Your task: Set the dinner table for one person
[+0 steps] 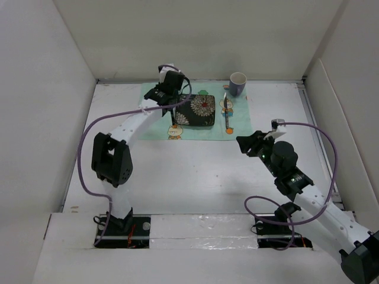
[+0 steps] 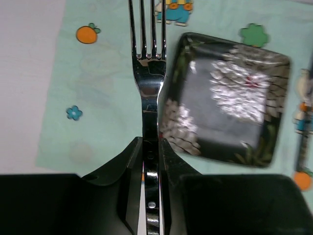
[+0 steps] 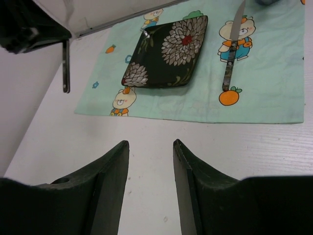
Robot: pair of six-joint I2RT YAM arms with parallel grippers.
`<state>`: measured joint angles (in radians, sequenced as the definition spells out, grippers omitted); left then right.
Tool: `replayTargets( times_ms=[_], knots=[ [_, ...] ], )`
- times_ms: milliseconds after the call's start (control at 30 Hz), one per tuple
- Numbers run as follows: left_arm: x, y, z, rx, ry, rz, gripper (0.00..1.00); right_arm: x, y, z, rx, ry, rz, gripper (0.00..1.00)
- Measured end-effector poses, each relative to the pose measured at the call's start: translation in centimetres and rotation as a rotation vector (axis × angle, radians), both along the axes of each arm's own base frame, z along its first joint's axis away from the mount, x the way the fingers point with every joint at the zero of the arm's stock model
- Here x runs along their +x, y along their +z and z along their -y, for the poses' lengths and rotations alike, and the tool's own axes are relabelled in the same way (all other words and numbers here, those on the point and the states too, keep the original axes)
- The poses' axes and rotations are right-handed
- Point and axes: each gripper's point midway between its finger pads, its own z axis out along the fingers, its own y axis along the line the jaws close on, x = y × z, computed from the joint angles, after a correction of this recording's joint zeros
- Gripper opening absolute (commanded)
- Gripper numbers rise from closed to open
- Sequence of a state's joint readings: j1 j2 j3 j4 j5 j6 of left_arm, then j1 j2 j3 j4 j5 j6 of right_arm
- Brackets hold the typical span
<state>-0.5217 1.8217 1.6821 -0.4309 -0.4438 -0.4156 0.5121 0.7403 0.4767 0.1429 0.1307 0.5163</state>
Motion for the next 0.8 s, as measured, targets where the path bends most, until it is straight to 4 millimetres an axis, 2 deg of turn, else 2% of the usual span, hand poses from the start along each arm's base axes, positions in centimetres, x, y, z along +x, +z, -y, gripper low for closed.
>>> replayTargets(
  times_ms=[167, 233, 300, 400, 600, 800],
  knots=[
    [4.2, -7.0, -6.1, 0.103, 0.027, -0.144, 0.0, -0.2, 0.2, -0.2, 0.002, 0.007, 0.006, 0.47],
    [5.5, -9.1, -8.3, 0.127, 0.041, -0.192, 0.0, -0.2, 0.1, -0.2, 0.001, 0.007, 0.004, 0.47],
    [6.4, -10.4, -9.3, 0.146, 0.035, -0.217, 0.0, 0.0, -0.2, -0.3, -0.003, 0.009, -0.003, 0.47],
    [7.4, -11.0, -9.1, 0.164, -0.005, -0.226, 0.0, 0.1, -1.1, -0.7, -0.019, 0.02, -0.03, 0.47],
    [8.7, -10.9, -7.4, 0.186, -0.067, -0.203, 0.0, 0.1, -2.0, -1.1, -0.034, 0.034, -0.055, 0.47],
    [9.3, -13.5, -6.9, 0.201, -0.088, -0.235, 0.0, 0.4, -2.1, -1.3, -0.033, 0.035, -0.052, 0.47]
  ],
)
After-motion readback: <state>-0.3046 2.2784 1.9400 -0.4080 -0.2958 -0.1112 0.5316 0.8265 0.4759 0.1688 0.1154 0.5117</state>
